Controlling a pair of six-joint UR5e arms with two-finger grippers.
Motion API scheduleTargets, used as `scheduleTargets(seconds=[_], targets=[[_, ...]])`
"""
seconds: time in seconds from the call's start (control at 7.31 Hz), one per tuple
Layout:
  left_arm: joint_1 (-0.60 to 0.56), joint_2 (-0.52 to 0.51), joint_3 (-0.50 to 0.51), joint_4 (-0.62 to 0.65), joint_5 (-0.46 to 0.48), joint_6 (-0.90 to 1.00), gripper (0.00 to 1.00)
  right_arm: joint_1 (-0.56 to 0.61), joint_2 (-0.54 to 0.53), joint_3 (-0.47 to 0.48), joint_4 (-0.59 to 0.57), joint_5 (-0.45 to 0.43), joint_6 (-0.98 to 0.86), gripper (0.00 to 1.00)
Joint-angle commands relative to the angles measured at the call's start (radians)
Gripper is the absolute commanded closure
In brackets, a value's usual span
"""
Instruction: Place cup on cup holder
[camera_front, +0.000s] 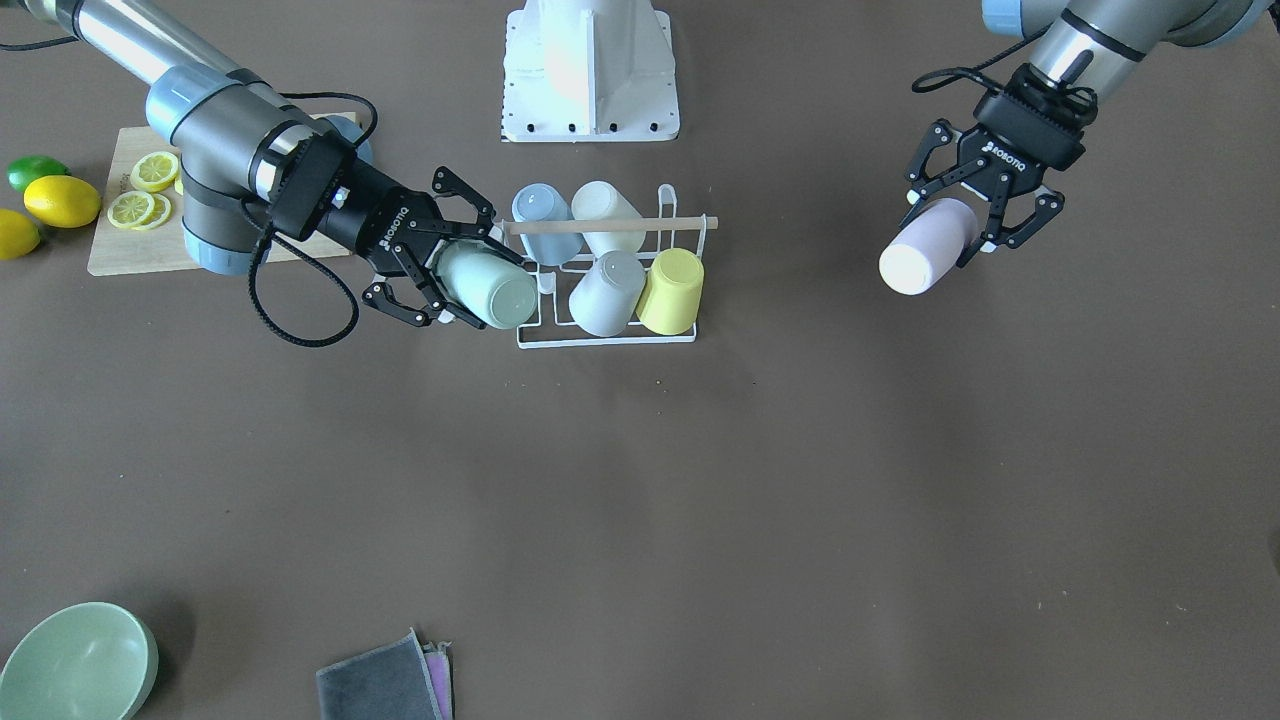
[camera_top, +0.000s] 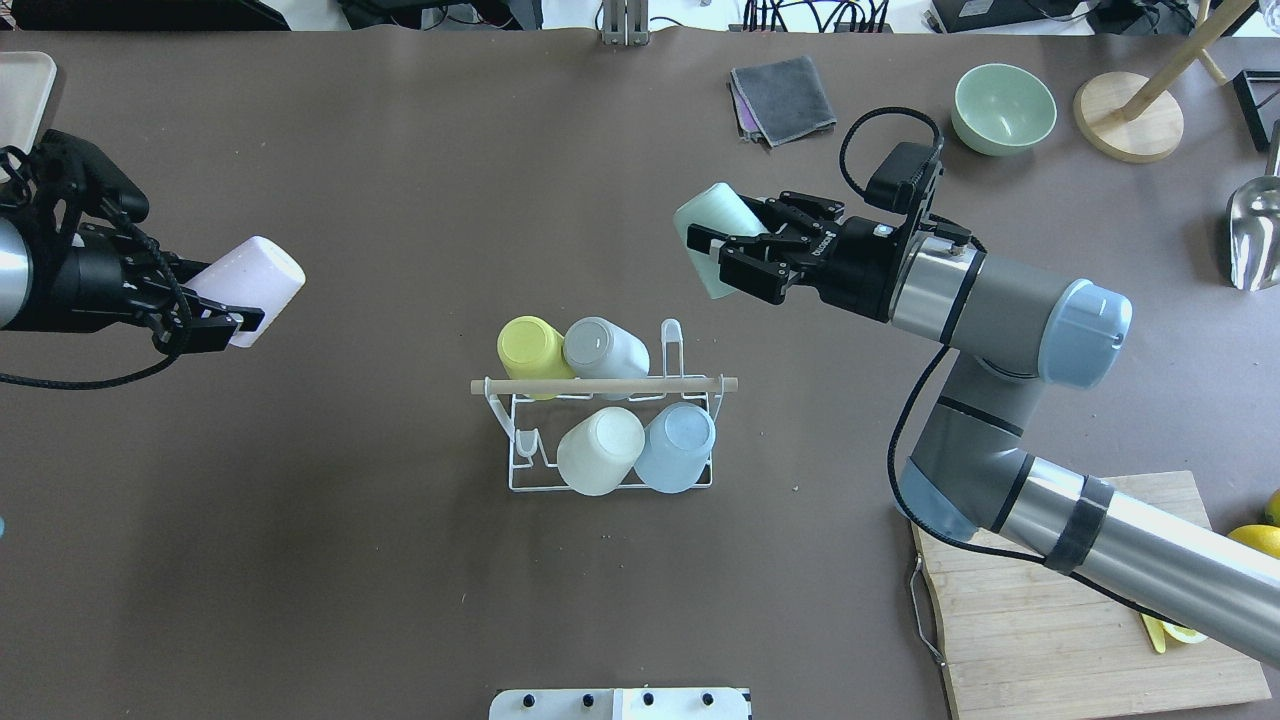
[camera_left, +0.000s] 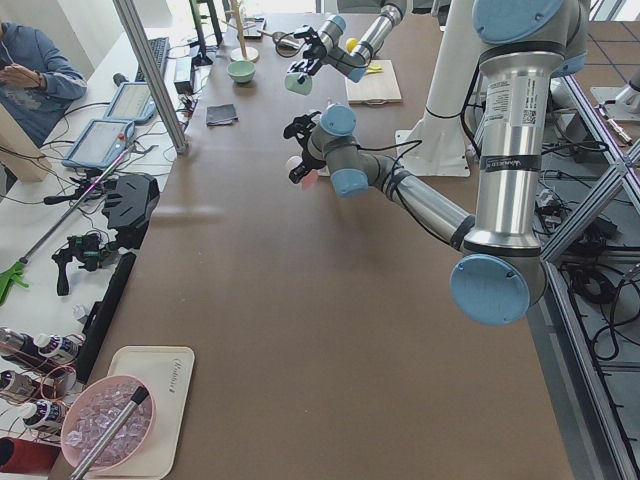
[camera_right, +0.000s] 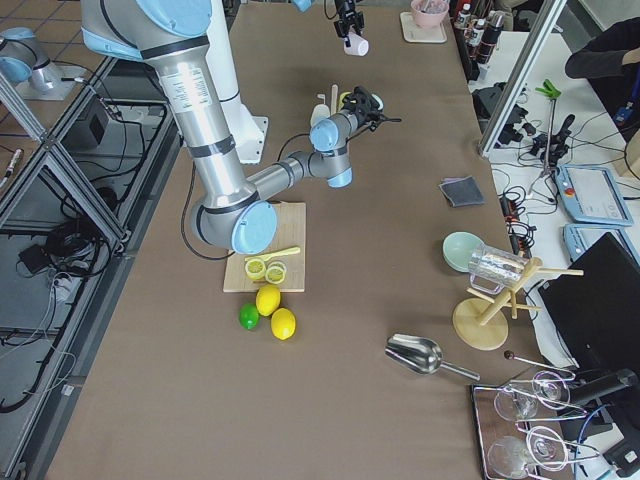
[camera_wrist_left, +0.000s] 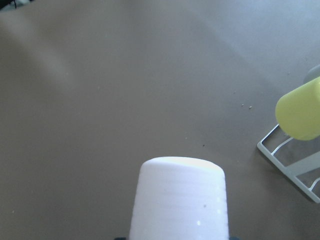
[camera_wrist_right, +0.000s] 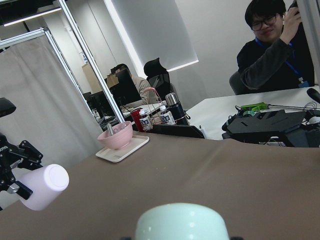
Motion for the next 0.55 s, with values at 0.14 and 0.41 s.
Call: scheduleTargets(seconds=[0.14,0.41], targets=[[0.250,0.023,-0.004,-0.341,0.432,-0.080,0.82,-0.036,0.089,-0.171,0.153,-0.115,-0.139,1.00],[0.435,0.023,-0.057,-0.429,0.657,-0.142,0.82,-0.091,0.125,-0.213,0.172,-0.175,-0.187,1.00]])
